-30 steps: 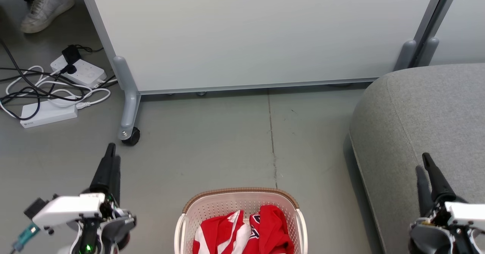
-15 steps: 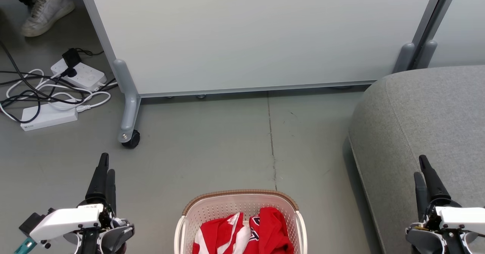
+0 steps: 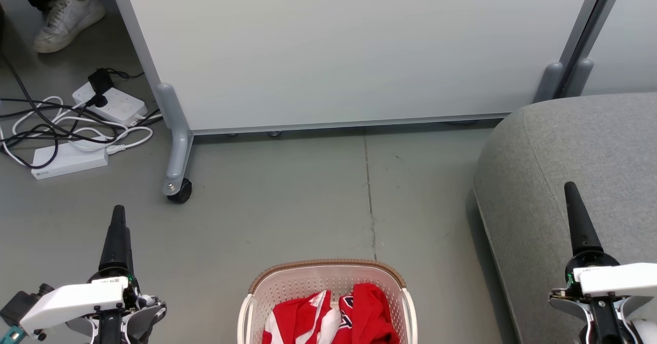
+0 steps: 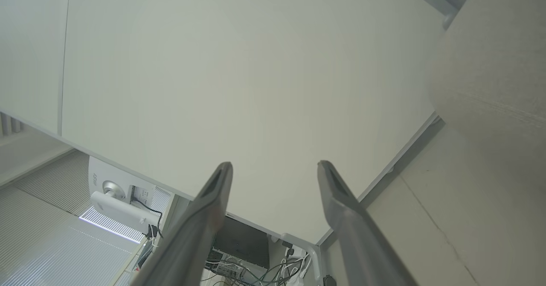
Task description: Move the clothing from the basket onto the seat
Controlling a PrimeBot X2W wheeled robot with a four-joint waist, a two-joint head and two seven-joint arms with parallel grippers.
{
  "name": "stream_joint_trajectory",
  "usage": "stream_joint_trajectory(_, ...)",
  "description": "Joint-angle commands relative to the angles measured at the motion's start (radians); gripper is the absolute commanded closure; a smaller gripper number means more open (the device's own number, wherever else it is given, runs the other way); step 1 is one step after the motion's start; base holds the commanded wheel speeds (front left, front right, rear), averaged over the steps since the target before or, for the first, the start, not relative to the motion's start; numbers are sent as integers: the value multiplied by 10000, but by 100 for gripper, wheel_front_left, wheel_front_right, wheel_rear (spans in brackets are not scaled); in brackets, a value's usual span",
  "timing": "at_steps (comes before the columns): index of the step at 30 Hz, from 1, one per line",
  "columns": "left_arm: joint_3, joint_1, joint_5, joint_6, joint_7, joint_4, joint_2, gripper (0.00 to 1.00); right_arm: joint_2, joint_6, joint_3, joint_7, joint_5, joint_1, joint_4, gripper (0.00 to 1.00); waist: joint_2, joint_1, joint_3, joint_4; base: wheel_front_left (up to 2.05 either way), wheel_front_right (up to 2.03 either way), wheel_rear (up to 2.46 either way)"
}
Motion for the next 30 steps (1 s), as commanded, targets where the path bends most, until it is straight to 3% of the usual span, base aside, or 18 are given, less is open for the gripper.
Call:
stream_joint_trajectory(1, 134, -156, 353, -49, -112, -269, 82, 0, -52, 33, 9, -105, -725, -286, -330, 0, -1, 0, -12, 7, 0, 0, 0)
stream_joint_trajectory(21, -184, 347, 3485, -51, -777, -1673, 59, 0, 60, 44, 180, -433, -4981, -261, -1254, 0, -1, 0, -92, 41, 0, 0, 0)
stream_joint_trajectory(30, -825, 583, 5833, 943, -1046, -2526, 50, 0, 183, 49, 214, -563, -6785, -191, -1138, 0, -1, 0, -74, -34, 0, 0, 0)
